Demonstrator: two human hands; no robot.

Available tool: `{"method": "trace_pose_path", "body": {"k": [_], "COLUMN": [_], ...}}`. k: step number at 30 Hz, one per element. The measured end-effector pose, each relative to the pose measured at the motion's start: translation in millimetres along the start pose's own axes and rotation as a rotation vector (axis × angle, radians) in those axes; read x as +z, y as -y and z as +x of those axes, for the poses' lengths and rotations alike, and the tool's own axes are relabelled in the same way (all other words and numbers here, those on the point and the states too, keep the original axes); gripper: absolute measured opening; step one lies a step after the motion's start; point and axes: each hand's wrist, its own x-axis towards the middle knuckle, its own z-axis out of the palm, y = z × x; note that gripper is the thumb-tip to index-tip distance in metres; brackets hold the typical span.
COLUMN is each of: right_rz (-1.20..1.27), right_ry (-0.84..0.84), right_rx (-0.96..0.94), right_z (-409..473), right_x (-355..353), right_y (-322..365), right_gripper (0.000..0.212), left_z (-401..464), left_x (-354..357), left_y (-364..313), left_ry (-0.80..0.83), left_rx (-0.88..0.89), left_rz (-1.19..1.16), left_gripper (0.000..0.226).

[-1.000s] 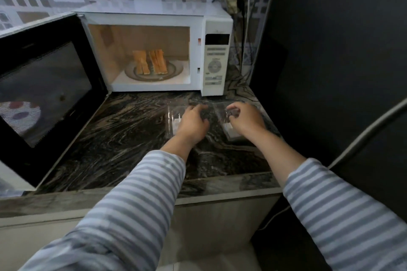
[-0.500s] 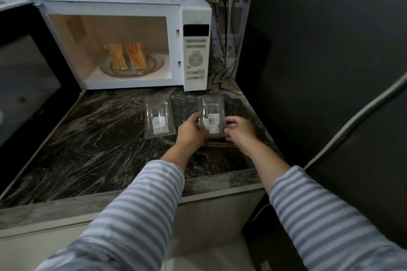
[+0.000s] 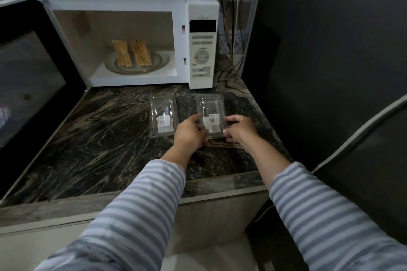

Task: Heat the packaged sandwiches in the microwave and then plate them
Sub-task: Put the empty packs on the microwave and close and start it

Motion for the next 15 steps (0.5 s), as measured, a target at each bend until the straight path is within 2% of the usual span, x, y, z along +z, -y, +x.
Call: {"method": "trace_pose_path", "body": {"k": [2,4,8,11,13,15], "right_rz": [-0.209,-0.428,-0.466,-0.501,-0.515,-0.538], "right_ry": [-0.019,-0.080,-0.125,-0.062,-0.058,-0.108], "right_rx": [-0.094,-0.199,-0.395,-0.471,-0.487,-0.498], "right_z": [-0.8,-3.9,-4.5,-4.2,-1.5,1.1], "right_x": [-1.1,-2.3,7.0,23.7,35.5,46.4], "right_y": [1.1,5.0,12.2,14.6,14.8,13.2], "right_gripper": [0.042,0.043,0.059,0.070,0.073,0.075], "left_z": [-8.7,-14.3,-13.2,-0.1,9.4,18.1], "left_x": [-10.6,-19.5,-37.9,-53.7,-60.8,-63.4], "left_y": [-8.4,-14.6,-13.7,2.0,13.0,21.9], "left_ry": [-0.039,-0.123,-0.338,-0.555,-0.586,-0.540], "left_rx": [0.069,0.121,0.271,0.346,0.290,0.202], "left_rz": [0.368,0.510,0.389,0.465,0.476,0.419], "left_gripper": [0.047,0.042,0.030,0.038,0.050,0.063]}}
